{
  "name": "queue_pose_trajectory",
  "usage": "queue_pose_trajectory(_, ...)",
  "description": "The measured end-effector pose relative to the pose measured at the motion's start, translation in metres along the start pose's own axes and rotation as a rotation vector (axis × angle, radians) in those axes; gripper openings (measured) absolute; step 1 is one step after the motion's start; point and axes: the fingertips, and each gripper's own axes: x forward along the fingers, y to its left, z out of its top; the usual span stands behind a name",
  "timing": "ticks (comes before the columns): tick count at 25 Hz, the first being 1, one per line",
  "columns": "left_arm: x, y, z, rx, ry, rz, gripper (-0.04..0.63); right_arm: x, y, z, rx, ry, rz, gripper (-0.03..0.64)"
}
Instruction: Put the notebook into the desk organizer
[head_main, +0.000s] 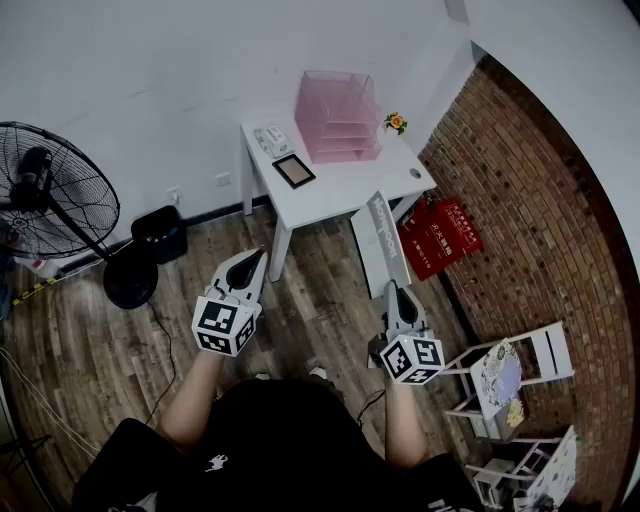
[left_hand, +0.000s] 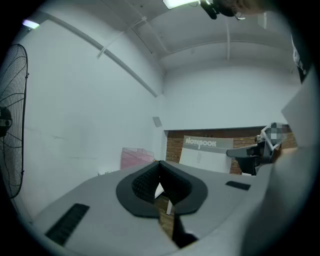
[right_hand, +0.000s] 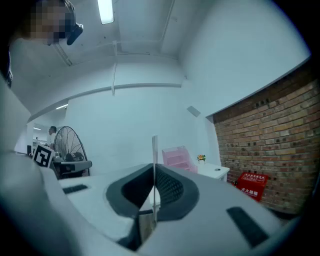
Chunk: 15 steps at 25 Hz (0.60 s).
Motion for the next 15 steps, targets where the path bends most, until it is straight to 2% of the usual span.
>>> queue_pose_trajectory(9,-0.011,0.006,0.000,0.005,-0.005,0.016,0.003,0.001,0.013,0.003,0.023,-0.017,0.033,0.009)
queue_pose_trajectory(15,-0.020,0.017,-0.009,-0.018,0.009,0.025,0.003,0.000,0.022,-0.004,0.030,-0.002,0.024,0.009)
